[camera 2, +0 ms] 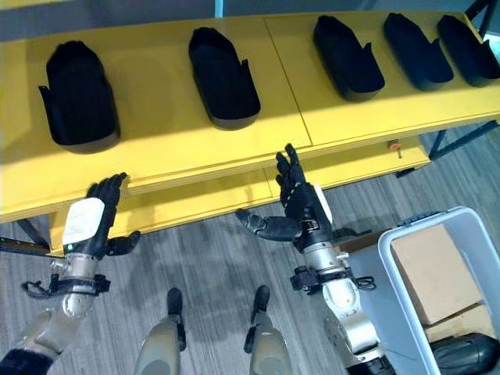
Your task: Move parts from the plastic box to the shelf.
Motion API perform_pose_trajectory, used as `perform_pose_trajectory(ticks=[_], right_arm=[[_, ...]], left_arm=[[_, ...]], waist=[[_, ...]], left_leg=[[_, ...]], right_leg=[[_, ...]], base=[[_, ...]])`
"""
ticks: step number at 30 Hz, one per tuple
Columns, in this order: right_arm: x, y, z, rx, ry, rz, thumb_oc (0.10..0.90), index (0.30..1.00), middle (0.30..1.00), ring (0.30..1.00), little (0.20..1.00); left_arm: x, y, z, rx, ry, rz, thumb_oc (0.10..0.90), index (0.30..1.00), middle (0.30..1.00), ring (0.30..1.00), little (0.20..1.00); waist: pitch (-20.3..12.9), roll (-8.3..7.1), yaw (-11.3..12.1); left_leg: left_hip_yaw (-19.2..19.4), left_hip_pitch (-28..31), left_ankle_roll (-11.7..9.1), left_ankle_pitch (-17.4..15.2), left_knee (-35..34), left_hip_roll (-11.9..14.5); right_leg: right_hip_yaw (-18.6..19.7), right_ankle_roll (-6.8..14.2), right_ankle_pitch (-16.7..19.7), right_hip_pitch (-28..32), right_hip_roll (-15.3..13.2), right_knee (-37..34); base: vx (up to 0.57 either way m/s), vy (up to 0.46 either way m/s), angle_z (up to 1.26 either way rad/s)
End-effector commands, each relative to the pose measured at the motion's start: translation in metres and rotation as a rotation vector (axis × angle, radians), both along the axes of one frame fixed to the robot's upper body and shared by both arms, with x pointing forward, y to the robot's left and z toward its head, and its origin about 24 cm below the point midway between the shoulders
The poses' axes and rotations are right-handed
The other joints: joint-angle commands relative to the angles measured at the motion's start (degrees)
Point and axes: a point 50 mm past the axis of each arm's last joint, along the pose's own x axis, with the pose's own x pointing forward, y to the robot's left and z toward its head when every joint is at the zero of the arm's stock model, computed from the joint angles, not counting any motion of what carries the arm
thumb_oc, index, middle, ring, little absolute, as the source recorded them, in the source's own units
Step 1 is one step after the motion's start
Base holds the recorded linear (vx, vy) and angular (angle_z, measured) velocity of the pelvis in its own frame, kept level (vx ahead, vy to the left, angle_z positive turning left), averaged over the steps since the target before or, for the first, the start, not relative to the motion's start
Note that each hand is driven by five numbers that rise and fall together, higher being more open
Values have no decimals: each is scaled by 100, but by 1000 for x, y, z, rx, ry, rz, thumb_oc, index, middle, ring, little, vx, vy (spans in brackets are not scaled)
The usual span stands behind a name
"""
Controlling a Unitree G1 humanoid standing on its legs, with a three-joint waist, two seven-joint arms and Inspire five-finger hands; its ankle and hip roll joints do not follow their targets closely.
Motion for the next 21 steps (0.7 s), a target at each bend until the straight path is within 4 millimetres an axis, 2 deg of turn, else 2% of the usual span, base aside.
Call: perform_pose_trajectory(ticks=[1,2,3,5,7,8,9,13,15,17,19,21], right_arm=[[-16,-6,49,-18,-283,6,900,1000,1000,1000,1000],[-18,-10,45,-23,-260,-2,900,1000,1000,1000,1000],[-18,-10,45,-23,-259,-1,900,1000,1000,1000,1000],[-18,-9,37,-30,-218,4,900,1000,1000,1000,1000],[-18,-8,35,-34,-211,8,900,1000,1000,1000,1000],[-18,-8,33,-51,-201,20,900,1000,1000,1000,1000],[-18,-8,33,-51,-201,20,900,1000,1000,1000,1000],[-18,-10,36,-70,-213,18,900,1000,1000,1000,1000],[-18,-10,37,-72,-218,20,900,1000,1000,1000,1000],[-17,-9,40,-77,-228,26,900,1000,1000,1000,1000],[-14,-9,41,-86,-231,28,900,1000,1000,1000,1000],[-12,-8,40,-84,-227,36,900,1000,1000,1000,1000]], left_arm=[[-14,-17,-15,-229,97,-106,900,1000,1000,1000,1000],[-22,-25,-16,-402,112,-124,900,1000,1000,1000,1000],[-22,-25,-16,-403,113,-124,900,1000,1000,1000,1000],[-28,-41,-22,-901,148,-127,900,1000,1000,1000,1000],[-28,-45,-23,-961,152,-135,900,1000,1000,1000,1000],[-27,-54,-16,-1039,147,-192,900,1000,1000,1000,1000],[-27,-54,-16,-1039,147,-192,900,1000,1000,1000,1000],[-26,-57,-12,-1092,136,-210,900,1000,1000,1000,1000],[-26,-58,-11,-1106,132,-215,900,1000,1000,1000,1000],[-25,-62,-9,-1162,126,-228,900,1000,1000,1000,1000],[-24,-63,-6,-1159,112,-243,900,1000,1000,1000,1000],[-23,-64,-3,-1163,102,-254,900,1000,1000,1000,1000]], waist=[[-823,33,-84],[-942,121,-110],[-955,124,-114],[-1175,305,-176],[-1249,352,-192],[-1401,450,-256],[-1401,458,-251],[-1519,566,-308],[-1544,571,-314],[-1609,565,-314],[-1591,548,-231],[-1574,507,-129]], left_leg=[[58,-29,329,51,-260,-10],[70,124,299,124,-420,45],[69,116,301,160,-446,46],[108,400,241,337,-678,232],[132,428,227,391,-722,304],[152,560,147,541,-799,532],[157,568,139,547,-811,544],[121,639,17,835,-912,875],[104,636,-9,923,-927,953],[71,641,-47,1113,-932,1144],[-206,649,-18,1268,-871,1115],[-729,437,92,1348,-690,851]], right_leg=[[-8,190,-718,-25,-237,719],[-39,171,-824,67,-166,747],[-42,164,-796,56,-160,729],[23,81,-1020,125,49,881],[71,55,-1056,96,119,909],[187,-56,-1262,94,360,1076],[192,-64,-1271,87,371,1091],[322,-276,-1532,14,738,1350],[349,-324,-1557,-10,828,1378],[437,-457,-1582,9,1050,1312],[547,-517,-1575,132,1159,1162],[657,-594,-1482,225,1207,935]], base=[[56,-75,-6],[44,-72,-7],[25,-101,-9],[12,-137,-7],[0,-164,-25],[-4,-215,-31],[-2,-242,-23],[-24,-216,-21],[-25,-222,-20],[-15,-332,-14],[0,-260,-16],[-23,-206,-52]])
